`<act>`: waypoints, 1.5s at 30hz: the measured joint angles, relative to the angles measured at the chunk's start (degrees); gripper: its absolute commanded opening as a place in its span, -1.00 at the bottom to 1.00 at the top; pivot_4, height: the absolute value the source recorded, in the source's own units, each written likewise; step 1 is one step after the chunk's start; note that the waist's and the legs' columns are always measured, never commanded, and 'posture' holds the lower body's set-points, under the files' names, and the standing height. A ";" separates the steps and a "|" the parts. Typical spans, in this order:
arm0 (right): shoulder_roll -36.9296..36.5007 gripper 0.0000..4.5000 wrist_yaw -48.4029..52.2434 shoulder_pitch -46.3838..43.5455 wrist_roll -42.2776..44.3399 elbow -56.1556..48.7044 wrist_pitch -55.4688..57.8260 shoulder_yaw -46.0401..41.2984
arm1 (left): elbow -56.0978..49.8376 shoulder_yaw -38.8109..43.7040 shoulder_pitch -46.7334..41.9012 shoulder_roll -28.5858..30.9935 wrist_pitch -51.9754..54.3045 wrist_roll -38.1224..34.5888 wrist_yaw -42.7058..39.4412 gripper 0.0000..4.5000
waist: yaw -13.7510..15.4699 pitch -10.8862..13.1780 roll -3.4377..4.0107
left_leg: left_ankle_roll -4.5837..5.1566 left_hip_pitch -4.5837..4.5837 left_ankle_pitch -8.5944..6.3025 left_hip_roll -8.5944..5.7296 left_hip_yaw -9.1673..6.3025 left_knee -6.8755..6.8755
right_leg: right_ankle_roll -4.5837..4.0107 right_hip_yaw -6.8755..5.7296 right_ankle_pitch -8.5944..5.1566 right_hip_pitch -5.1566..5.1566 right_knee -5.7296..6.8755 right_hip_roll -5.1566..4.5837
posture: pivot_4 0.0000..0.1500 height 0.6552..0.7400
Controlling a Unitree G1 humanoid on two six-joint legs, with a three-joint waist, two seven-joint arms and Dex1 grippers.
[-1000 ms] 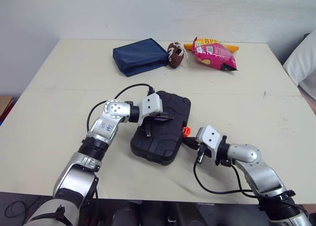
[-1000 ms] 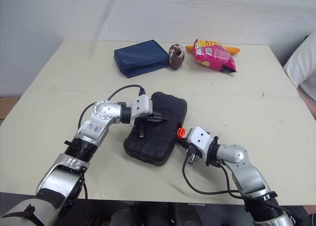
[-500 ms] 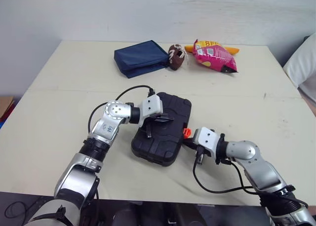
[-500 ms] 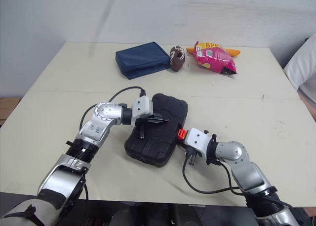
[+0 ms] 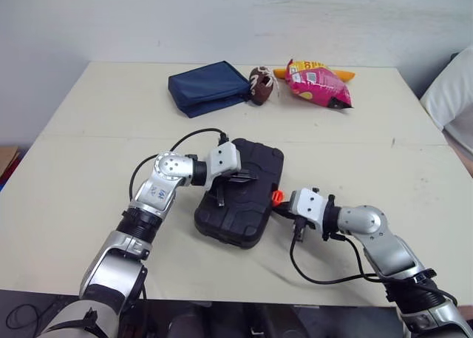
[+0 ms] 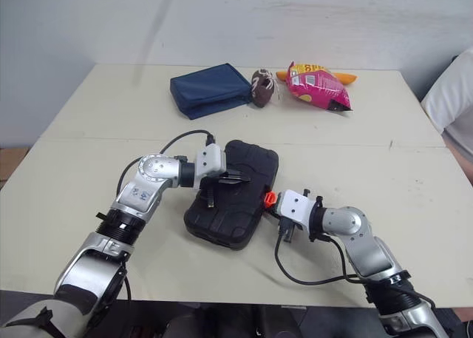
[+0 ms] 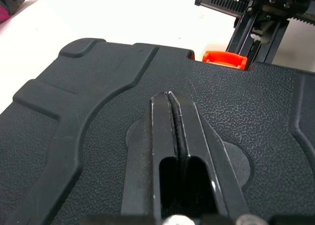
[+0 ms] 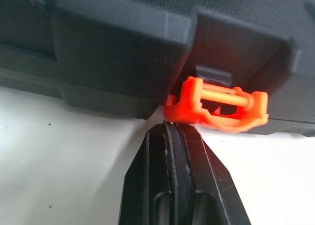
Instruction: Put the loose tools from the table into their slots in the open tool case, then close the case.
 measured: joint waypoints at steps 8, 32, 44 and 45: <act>-1.80 -1.00 2.89 -1.39 0.58 -1.20 0.07 -0.99 | -0.88 0.50 0.82 0.73 -0.07 0.00 -0.03 -1.00 | -0.77 0.00 0.01 | 0.01 0.03 0.00 0.00 0.00 -0.08 | -0.01 0.00 0.00 0.00 -0.05 0.00 | 1.00 1.00; -13.15 0.13 11.80 0.40 14.99 -3.83 3.03 -18.70 | -10.86 18.39 14.33 12.92 2.46 -12.65 -0.55 0.17 | -0.40 0.42 -0.09 | -0.49 -0.96 0.44 0.01 -0.09 -0.68 | -0.13 -0.02 -0.02 -1.17 -0.28 0.12 | 1.00 1.00; -23.01 0.99 14.26 0.22 13.43 14.69 -10.15 -28.67 | -4.87 37.27 30.04 29.29 1.35 -10.82 7.18 0.99 | -0.50 0.77 0.03 | -0.17 -1.03 0.08 -0.05 0.09 -0.69 | -0.12 -0.01 -0.08 -1.15 -0.70 -0.05 | 1.00 1.00; -23.17 0.99 14.35 -0.16 13.37 15.62 -10.79 -28.71 | -5.07 37.52 31.05 29.28 1.01 -10.78 7.70 0.99 | -0.50 0.83 0.00 | -0.18 -1.03 0.07 -0.04 0.09 -0.69 | -0.12 -0.01 -0.08 -1.16 -0.69 -0.05 | 1.00 1.00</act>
